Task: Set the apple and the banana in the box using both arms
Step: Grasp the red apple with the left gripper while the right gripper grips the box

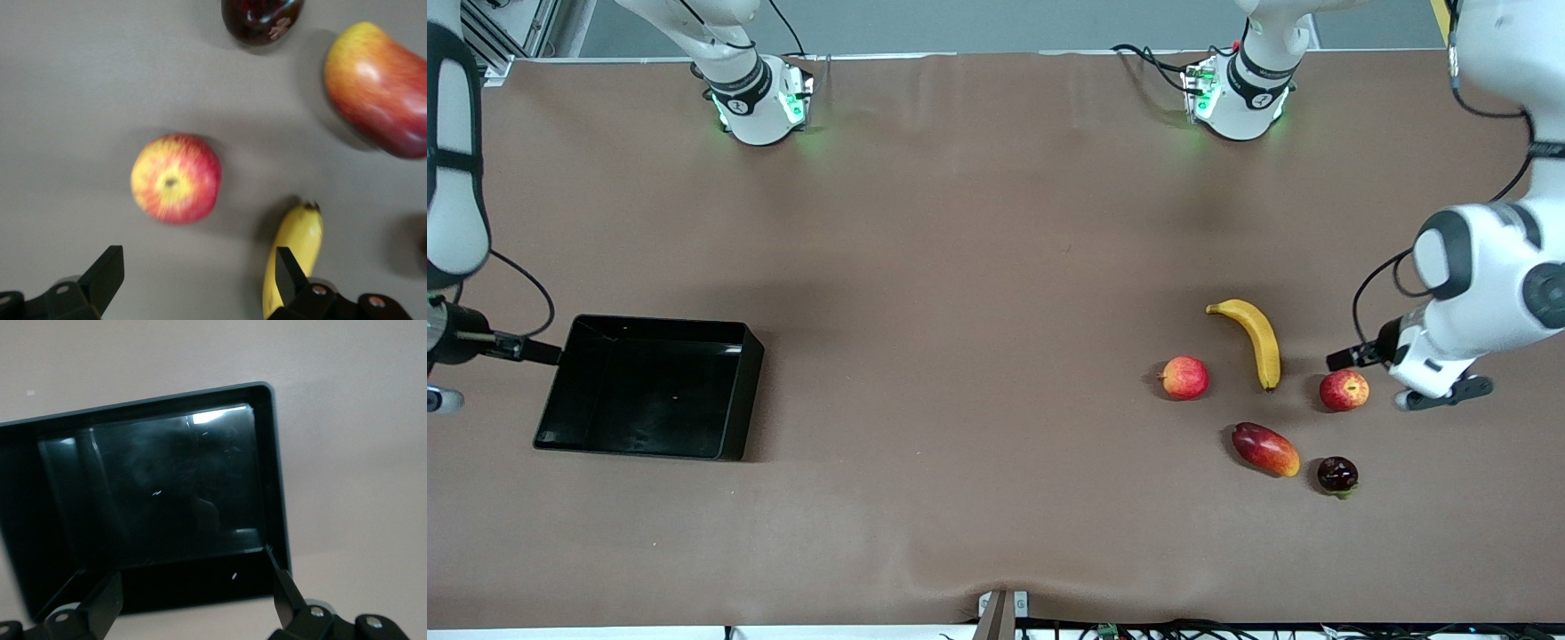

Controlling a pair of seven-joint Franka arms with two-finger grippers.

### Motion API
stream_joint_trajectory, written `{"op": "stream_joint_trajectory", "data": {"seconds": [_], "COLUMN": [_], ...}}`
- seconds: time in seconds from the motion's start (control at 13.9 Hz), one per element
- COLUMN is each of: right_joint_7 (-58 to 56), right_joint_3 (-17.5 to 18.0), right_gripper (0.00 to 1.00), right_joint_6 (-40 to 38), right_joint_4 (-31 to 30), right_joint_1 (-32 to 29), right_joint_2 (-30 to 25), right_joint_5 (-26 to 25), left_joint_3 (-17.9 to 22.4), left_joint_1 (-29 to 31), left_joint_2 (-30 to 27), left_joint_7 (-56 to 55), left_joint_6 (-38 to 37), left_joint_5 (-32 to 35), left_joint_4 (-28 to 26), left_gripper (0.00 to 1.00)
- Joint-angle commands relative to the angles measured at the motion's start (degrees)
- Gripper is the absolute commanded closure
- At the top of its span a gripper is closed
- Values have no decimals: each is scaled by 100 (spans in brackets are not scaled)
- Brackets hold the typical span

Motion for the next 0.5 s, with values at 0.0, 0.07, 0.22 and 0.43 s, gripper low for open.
{"op": "stream_joint_trajectory", "data": {"seconds": [0.0,0.07,0.22,0.43], "right_joint_7": [-423,-573,-811,-1154], "right_joint_3": [84,84,84,93], "right_gripper": [0,0,0,0], "right_joint_6": [550,735,1165,1746], "right_joint_4": [-127,-127,-136,-145], "right_joint_1": [-315,-412,-527,-737], "right_joint_2": [288,446,754,1229], "right_joint_5": [-93,-93,-93,-58], "left_joint_3": [4,22,22,22], "left_joint_1": [13,22,135,198], "left_joint_2": [474,562,642,643], "left_joint_7": [90,117,117,135], "left_joint_6": [510,624,713,714], "left_joint_5": [63,124,431,520], "left_joint_4": [90,90,108,117], "left_gripper": [0,0,0,0]}}
